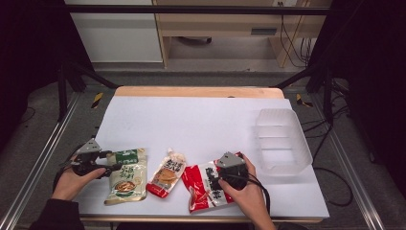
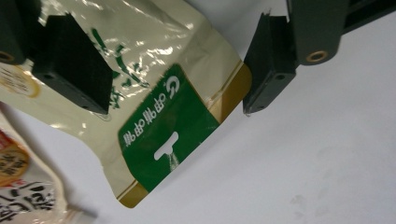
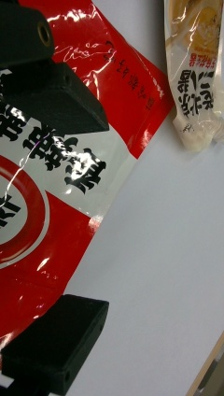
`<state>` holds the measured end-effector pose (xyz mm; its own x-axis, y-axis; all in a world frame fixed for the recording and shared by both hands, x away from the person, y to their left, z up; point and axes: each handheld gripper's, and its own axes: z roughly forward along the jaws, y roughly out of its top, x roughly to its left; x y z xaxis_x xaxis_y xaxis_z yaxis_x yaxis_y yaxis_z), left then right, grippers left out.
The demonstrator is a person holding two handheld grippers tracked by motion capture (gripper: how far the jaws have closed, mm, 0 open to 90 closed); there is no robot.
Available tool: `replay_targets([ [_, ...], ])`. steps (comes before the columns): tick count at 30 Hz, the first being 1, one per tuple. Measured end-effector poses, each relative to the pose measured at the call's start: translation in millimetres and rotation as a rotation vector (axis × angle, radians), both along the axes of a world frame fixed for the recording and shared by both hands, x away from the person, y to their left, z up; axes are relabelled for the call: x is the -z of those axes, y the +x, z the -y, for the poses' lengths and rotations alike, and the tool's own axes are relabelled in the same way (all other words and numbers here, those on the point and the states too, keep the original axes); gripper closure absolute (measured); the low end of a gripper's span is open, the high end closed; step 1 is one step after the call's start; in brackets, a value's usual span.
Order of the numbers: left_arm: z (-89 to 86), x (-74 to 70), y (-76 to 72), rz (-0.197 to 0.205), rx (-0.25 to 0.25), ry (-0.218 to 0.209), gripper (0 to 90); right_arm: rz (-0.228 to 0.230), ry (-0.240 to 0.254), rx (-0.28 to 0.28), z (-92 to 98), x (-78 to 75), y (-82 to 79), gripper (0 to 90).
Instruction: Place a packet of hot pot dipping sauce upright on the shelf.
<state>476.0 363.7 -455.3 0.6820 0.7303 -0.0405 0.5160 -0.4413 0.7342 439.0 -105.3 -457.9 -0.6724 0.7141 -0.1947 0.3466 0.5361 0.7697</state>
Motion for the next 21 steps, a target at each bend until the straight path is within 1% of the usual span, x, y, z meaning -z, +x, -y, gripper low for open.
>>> replay_targets([
  [1,-1.3,-1.2,-3.4,-0.002,0.004,-0.006,28.7,0.001,-0.003,0.001,0.2,-0.1,0.0,12.6],
  [4,-3.0,-3.4,-10.0,-0.002,0.025,-0.004,32.6,0.003,-0.009,0.002,0.2,-0.4,-0.4,12.5],
  [7,-2.6,-3.3,-10.9,-0.008,0.041,0.015,35.7,0.005,-0.011,-0.005,-0.5,-0.3,-0.3,12.5],
  [9,-2.4,-2.0,-10.9,-0.013,0.059,0.039,37.5,0.003,-0.017,-0.006,-0.6,0.2,-0.2,12.4],
  [12,-4.8,0.5,-12.3,-0.038,0.090,0.052,44.8,-0.004,-0.021,-0.005,-0.3,1.1,0.4,12.4],
  [13,-5.5,1.8,-13.1,-0.043,0.102,0.060,46.4,-0.002,-0.023,-0.005,0.1,1.1,0.6,12.5],
  [14,-6.6,2.8,-13.5,-0.038,0.108,0.064,47.5,-0.002,-0.023,-0.005,0.3,1.0,0.7,12.4],
  [18,-6.8,4.4,-11.3,-0.027,0.093,0.068,51.1,-0.003,-0.026,-0.005,-0.7,1.0,0.4,12.4],
  [19,-5.8,5.4,-10.1,-0.029,0.092,0.077,52.6,-0.005,-0.027,-0.007,-1.2,1.3,0.4,12.4],
  [21,-5.4,5.1,-9.0,-0.026,0.089,0.081,57.0,-0.006,-0.031,-0.007,-2.1,1.9,0.8,12.4],
])
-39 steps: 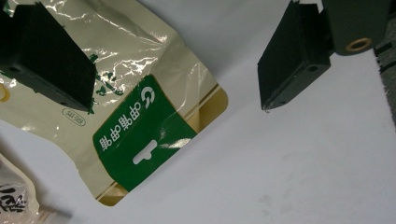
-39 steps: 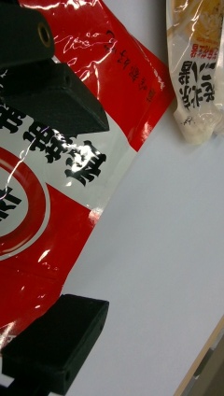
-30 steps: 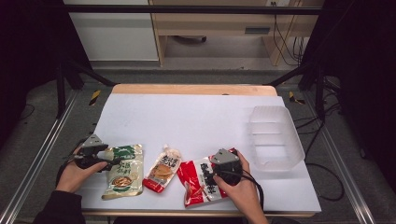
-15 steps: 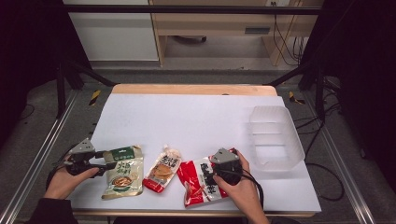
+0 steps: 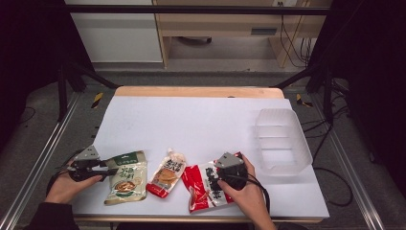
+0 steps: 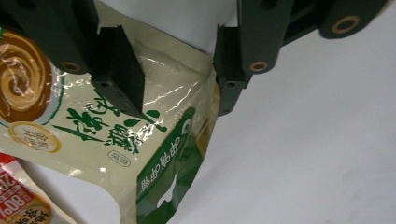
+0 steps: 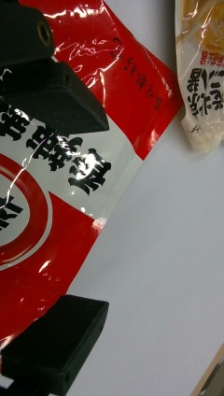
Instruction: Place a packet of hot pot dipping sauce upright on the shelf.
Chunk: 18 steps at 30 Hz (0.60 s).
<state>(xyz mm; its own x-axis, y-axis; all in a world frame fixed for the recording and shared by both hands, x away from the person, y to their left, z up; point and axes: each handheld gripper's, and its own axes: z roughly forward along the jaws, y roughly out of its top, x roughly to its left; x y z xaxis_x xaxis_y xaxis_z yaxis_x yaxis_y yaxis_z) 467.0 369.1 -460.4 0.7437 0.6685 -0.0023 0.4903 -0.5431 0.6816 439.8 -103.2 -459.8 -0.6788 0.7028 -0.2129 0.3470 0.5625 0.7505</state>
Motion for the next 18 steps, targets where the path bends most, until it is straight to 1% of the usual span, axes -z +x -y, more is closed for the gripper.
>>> replay_targets([
  [6,-1.4,-1.1,0.7,0.013,-0.018,0.020,72.4,-0.002,-0.005,0.005,0.6,0.2,0.1,12.2],
  [10,-2.6,-1.8,3.4,0.011,-0.041,0.026,84.2,-0.003,-0.005,0.003,-0.7,0.5,0.3,12.1],
  [14,-4.0,-4.6,4.0,0.004,-0.051,0.011,88.9,-0.003,-0.009,0.004,-0.1,0.8,0.8,12.0],
  [15,-5.4,-6.4,3.3,0.000,-0.053,0.007,89.3,-0.004,-0.007,0.005,0.4,0.7,0.7,12.0],
  [18,-10.8,-15.2,-0.5,0.010,-0.066,-0.021,90.0,0.000,-0.004,0.010,1.5,0.0,0.5,12.0],
])
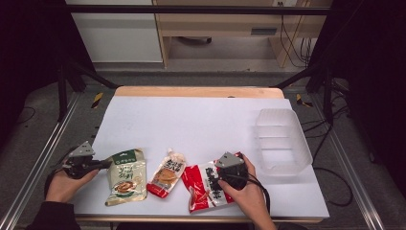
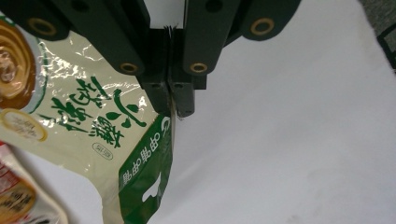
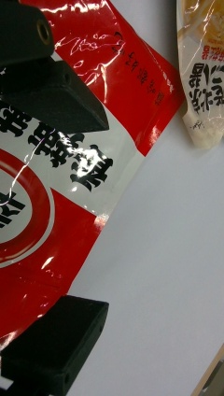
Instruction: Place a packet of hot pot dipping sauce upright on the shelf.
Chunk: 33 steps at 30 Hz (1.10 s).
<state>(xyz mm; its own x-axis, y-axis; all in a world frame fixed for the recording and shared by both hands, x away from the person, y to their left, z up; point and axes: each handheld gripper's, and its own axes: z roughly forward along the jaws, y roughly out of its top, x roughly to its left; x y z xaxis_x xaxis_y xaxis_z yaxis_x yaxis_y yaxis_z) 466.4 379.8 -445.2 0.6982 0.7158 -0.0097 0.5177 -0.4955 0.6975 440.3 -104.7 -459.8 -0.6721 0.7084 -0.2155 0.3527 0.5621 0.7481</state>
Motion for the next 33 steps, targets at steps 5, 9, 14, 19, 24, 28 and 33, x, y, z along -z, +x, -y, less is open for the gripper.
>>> replay_targets([
  [5,-4.1,-26.5,-7.8,0.030,-0.006,-0.026,90.0,-0.003,-0.002,-0.001,-1.0,-0.1,0.3,11.9],
  [9,-0.9,-49.3,-15.9,0.079,0.008,-0.061,90.0,-0.004,-0.001,0.000,0.1,-0.3,0.4,11.8],
  [14,9.0,-74.3,-28.7,0.118,0.049,-0.033,90.0,-0.007,0.002,0.003,0.8,-0.6,0.3,11.6],
  [19,15.4,-98.8,-41.9,0.159,0.094,0.003,90.0,-0.006,0.000,0.000,0.1,-0.1,1.1,11.5],
  [24,15.6,-115.3,-52.5,0.182,0.117,0.025,90.0,-0.009,-0.001,-0.001,0.8,0.3,1.2,11.4],
  [28,19.1,-115.8,-50.9,0.213,0.067,0.035,90.0,-0.012,-0.003,0.000,-0.1,0.4,0.8,11.4],
  [33,22.8,-113.8,-47.8,0.239,0.020,0.008,90.0,-0.019,-0.015,-0.012,-0.6,0.2,0.6,12.0],
])
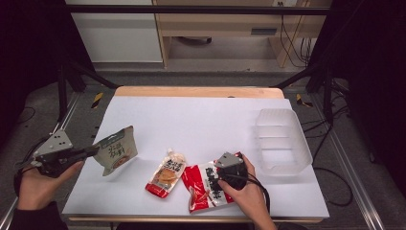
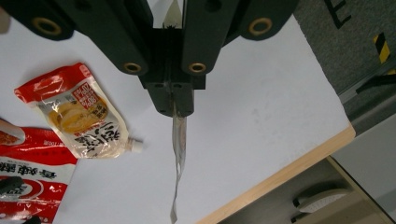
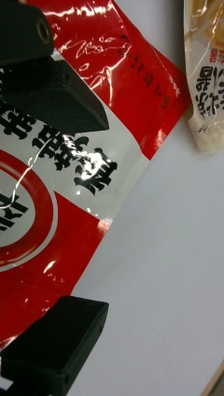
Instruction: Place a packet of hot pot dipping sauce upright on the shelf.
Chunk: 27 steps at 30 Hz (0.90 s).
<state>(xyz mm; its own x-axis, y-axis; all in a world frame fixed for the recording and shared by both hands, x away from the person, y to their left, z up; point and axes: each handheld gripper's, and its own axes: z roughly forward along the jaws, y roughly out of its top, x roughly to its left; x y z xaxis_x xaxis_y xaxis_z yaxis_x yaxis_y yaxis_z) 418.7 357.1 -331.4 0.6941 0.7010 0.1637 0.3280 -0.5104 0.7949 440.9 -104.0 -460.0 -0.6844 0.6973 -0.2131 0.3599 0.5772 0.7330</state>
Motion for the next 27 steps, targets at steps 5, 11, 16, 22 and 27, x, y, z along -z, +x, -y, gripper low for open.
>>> replay_targets([
  [5,13.3,-4.0,1.2,0.034,0.034,0.011,90.0,-0.018,-0.022,-0.008,-3.0,0.9,-1.1,13.3],
  [11,38.8,-11.7,5.7,0.023,0.101,0.017,90.0,-0.018,-0.038,-0.023,-11.2,-9.2,-2.8,12.0],
  [16,62.0,-20.1,12.8,0.034,0.154,0.041,90.0,-0.010,-0.028,-0.065,-17.9,-27.6,-2.7,13.9],
  [22,85.4,-21.8,31.5,0.028,0.197,0.059,90.0,-0.034,-0.091,-0.088,-25.8,-46.7,8.4,16.2],
  [27,98.0,-14.8,43.8,0.021,0.220,0.044,90.0,-0.038,-0.111,-0.106,-34.5,-58.2,17.8,16.8],
])
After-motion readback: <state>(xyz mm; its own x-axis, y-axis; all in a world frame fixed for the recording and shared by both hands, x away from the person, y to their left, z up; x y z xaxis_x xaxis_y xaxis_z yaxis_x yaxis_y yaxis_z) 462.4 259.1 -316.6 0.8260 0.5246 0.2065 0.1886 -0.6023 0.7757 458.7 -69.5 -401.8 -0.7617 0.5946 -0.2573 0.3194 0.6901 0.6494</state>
